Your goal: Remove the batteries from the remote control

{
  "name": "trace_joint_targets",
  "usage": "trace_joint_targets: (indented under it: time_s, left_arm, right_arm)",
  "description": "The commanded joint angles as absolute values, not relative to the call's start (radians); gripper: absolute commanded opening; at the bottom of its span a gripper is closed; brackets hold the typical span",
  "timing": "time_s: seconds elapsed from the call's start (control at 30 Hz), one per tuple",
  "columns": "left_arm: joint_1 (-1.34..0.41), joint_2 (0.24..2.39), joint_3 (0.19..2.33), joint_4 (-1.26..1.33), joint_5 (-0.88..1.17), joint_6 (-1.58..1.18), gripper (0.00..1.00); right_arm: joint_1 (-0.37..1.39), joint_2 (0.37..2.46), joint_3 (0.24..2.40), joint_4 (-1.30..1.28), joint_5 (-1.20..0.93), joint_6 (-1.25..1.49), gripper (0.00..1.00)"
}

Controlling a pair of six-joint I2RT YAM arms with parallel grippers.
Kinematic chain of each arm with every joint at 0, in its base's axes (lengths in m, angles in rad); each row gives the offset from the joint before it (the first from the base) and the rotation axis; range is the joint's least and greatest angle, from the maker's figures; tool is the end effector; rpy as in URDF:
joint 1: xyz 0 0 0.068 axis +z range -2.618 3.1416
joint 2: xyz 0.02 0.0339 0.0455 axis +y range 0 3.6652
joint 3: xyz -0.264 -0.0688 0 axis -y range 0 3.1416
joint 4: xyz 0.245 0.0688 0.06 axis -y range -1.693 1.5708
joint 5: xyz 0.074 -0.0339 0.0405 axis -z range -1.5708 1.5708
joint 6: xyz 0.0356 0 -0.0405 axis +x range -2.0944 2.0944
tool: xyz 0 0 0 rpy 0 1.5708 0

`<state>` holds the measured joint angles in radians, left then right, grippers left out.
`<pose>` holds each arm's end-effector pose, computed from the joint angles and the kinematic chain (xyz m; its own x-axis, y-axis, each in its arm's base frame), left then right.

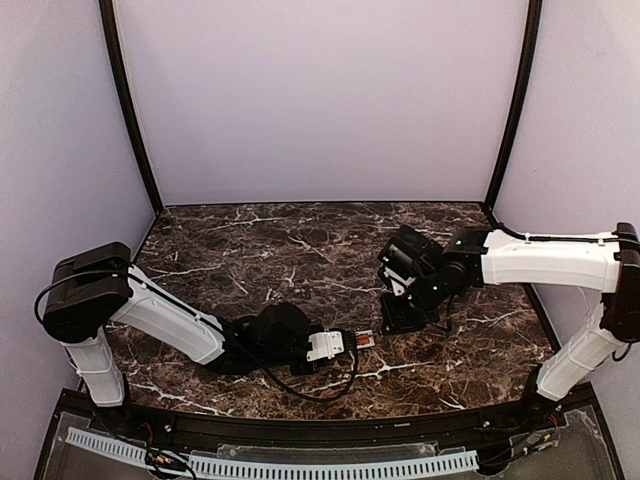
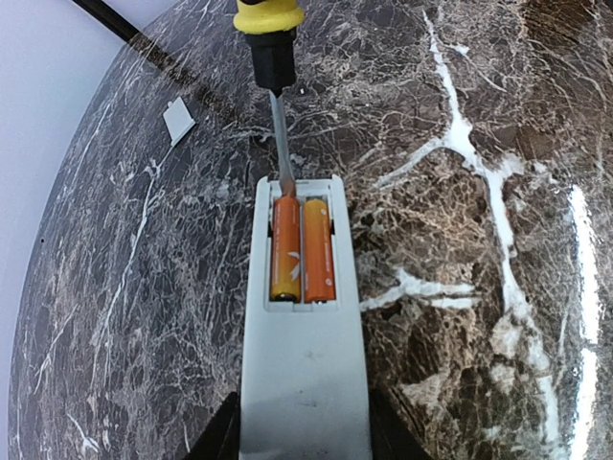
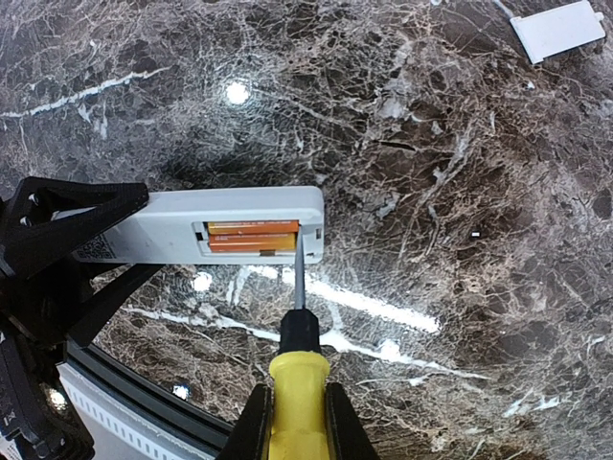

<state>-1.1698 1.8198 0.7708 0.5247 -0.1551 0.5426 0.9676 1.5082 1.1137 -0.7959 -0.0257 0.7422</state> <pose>0.1431 -0.3235 0.1322 0.2754 0.6574 -0.7014 0.8352 0.1977 0.5132 0.1657 0.2422 0.2365 -0.9483 -0.1856 -0.2575 -0.2547 0.9290 0.2685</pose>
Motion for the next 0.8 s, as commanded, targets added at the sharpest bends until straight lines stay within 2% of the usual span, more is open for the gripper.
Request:
trace_joint_targets:
  time_s: [0.0, 0.5, 0.77]
  left_arm:
    - [-1.178, 1.828, 0.787, 0.498, -0.138, 0.539, 0.00]
    - [-1.179, 1.820, 0.770, 0.529, -0.090, 0.552, 0.00]
    - [-1.178, 1.817, 0.763, 0.539, -0.077, 0.563, 0.00]
  right_arm:
    - [0.978, 1.535, 1.126, -0.762, -0.018, 0.744, 0.00]
    - [0.980, 1.503, 1.032, -0.552, -0.121, 0.691, 0.00]
    - [0.979, 1.481, 1.003, -0.527, -0.090, 0.668, 0.00]
